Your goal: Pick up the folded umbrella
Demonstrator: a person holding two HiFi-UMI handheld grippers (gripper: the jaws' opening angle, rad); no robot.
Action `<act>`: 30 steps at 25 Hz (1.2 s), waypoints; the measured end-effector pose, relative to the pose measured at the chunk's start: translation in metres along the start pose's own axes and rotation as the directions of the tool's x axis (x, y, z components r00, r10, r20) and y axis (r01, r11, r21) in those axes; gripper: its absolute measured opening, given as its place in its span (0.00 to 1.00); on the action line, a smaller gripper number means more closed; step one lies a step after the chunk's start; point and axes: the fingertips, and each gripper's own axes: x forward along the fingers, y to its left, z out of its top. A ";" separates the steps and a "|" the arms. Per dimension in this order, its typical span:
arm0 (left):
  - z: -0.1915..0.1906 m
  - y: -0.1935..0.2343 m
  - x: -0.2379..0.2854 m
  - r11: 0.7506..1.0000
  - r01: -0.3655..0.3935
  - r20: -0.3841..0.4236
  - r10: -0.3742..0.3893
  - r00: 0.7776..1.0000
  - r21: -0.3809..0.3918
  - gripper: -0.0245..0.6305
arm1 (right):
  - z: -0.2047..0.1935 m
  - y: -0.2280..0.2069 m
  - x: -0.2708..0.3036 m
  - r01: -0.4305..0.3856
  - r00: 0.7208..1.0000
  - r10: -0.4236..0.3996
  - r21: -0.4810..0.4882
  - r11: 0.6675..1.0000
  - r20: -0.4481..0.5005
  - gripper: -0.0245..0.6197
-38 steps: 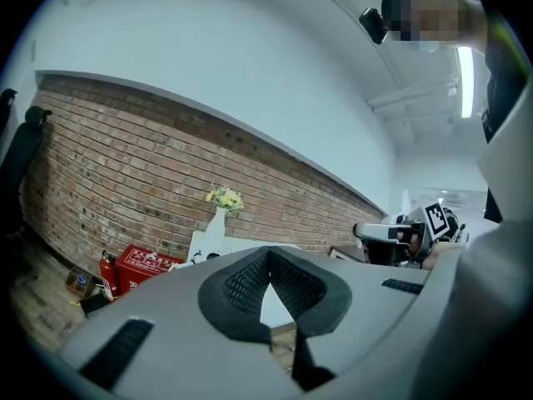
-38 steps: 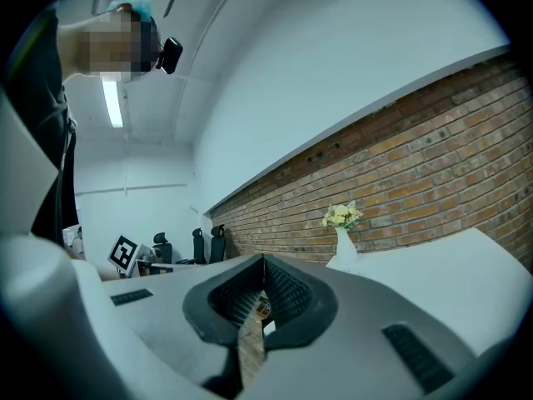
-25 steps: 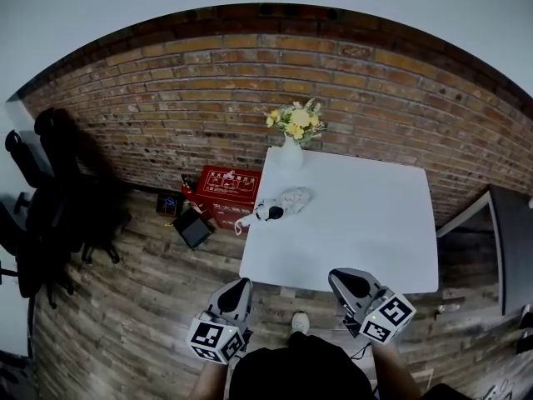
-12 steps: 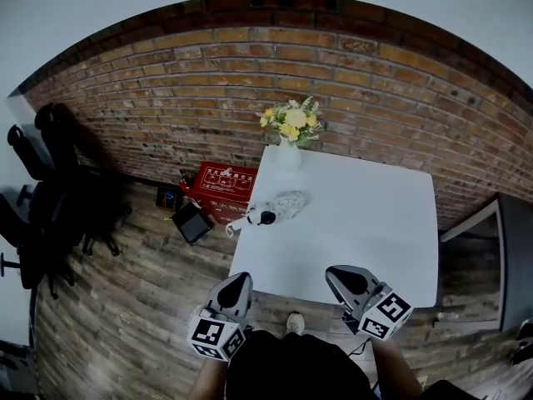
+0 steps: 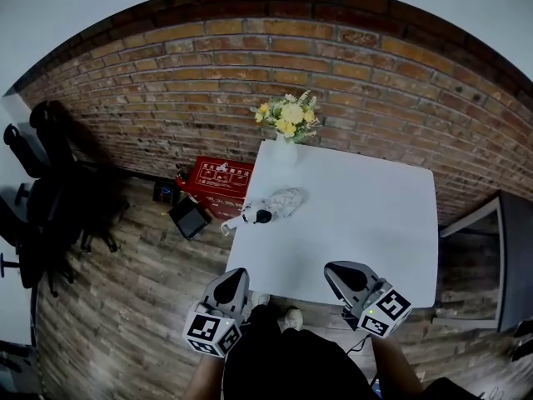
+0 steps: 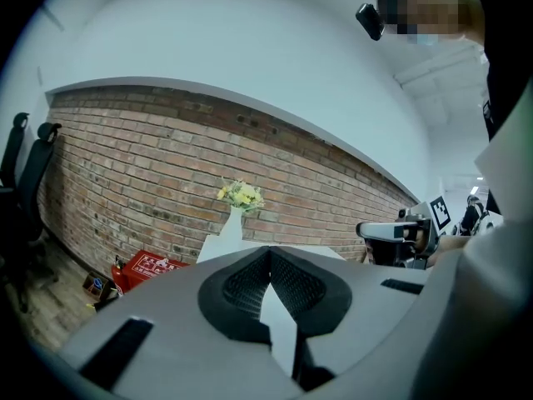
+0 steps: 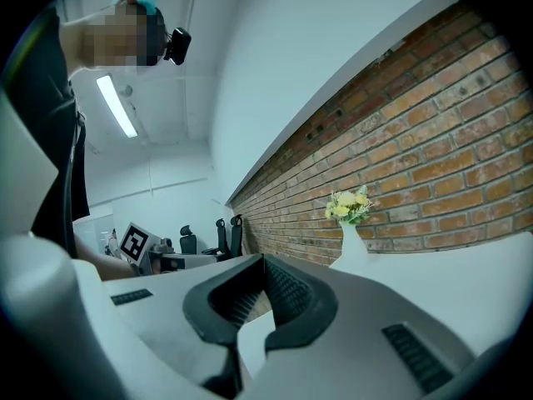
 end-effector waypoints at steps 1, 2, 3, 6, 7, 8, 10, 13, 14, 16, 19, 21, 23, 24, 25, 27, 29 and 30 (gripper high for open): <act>0.002 0.001 0.003 1.000 0.002 -0.001 -0.002 1.000 0.004 0.06 | 0.001 -0.001 0.002 0.001 1.000 -0.001 0.003 1.000 0.003 0.07; 0.004 0.003 0.006 1.000 0.006 -0.001 -0.006 1.000 0.008 0.06 | 0.001 -0.001 0.004 0.003 1.000 -0.004 0.004 1.000 0.005 0.07; 0.005 0.005 0.009 1.000 0.010 -0.002 -0.010 1.000 0.012 0.06 | 0.002 -0.003 0.006 0.008 1.000 -0.008 0.005 1.000 0.006 0.07; 0.005 0.011 0.019 0.999 0.028 -0.021 -0.027 0.999 0.033 0.06 | 0.004 -0.007 0.012 0.030 1.000 -0.030 0.007 1.000 0.008 0.07; 0.005 0.014 0.023 0.998 0.036 -0.033 -0.034 0.999 0.044 0.06 | 0.005 -0.008 0.015 0.038 0.999 -0.038 0.009 0.999 0.011 0.07; 0.006 0.016 0.027 0.998 0.044 -0.045 -0.042 0.998 0.055 0.06 | 0.007 -0.009 0.018 0.046 0.999 -0.046 0.012 0.999 0.014 0.07; 0.006 0.022 0.038 0.996 0.064 -0.071 -0.059 0.996 0.070 0.06 | 0.008 -0.011 0.025 0.057 0.998 -0.057 0.012 0.998 0.013 0.07; 0.003 0.029 0.053 0.991 0.108 -0.106 -0.100 0.989 0.077 0.06 | 0.005 -0.012 0.037 0.076 0.997 -0.076 0.011 0.997 0.002 0.07; 0.002 0.031 0.059 0.989 0.119 -0.112 -0.109 0.988 0.085 0.06 | 0.004 -0.013 0.040 0.084 0.996 -0.084 0.014 0.996 -0.001 0.07; 0.002 0.036 0.071 0.986 0.131 -0.126 -0.117 0.985 0.107 0.06 | 0.003 -0.015 0.045 0.100 0.995 -0.100 0.023 0.995 -0.001 0.07; 0.001 0.046 0.091 0.978 0.153 -0.155 -0.131 0.979 0.140 0.06 | 0.001 -0.021 0.052 0.135 0.991 -0.135 0.036 0.990 0.002 0.07; 0.000 0.051 0.103 0.972 0.173 -0.178 -0.144 0.973 0.159 0.06 | -0.003 -0.026 0.056 0.164 0.986 -0.164 0.041 0.986 -0.002 0.07; -0.004 0.056 0.115 0.966 0.193 -0.205 -0.157 0.966 0.172 0.06 | -0.007 -0.032 0.060 0.196 0.981 -0.196 0.038 0.980 -0.006 0.07; -0.006 0.058 0.122 0.963 0.204 -0.220 -0.163 0.962 0.178 0.06 | -0.009 -0.035 0.062 0.211 0.977 -0.211 0.037 0.977 -0.007 0.07; -0.009 0.059 0.128 0.959 0.216 -0.236 -0.171 0.957 0.184 0.06 | -0.010 -0.037 0.064 0.223 0.975 -0.223 0.038 0.974 -0.006 0.07; -0.015 0.062 0.141 0.949 0.245 -0.268 -0.189 0.945 0.196 0.06 | -0.011 -0.039 0.069 0.239 0.971 -0.239 0.047 0.970 -0.001 0.07; -0.020 0.064 0.153 0.940 0.270 -0.293 -0.203 0.934 0.210 0.06 | -0.012 -0.040 0.074 0.250 0.968 -0.250 0.055 0.967 0.000 0.07; -0.023 0.064 0.159 0.935 0.282 -0.307 -0.209 0.929 0.216 0.06 | -0.012 -0.041 0.076 0.255 0.967 -0.255 0.056 0.965 -0.002 0.07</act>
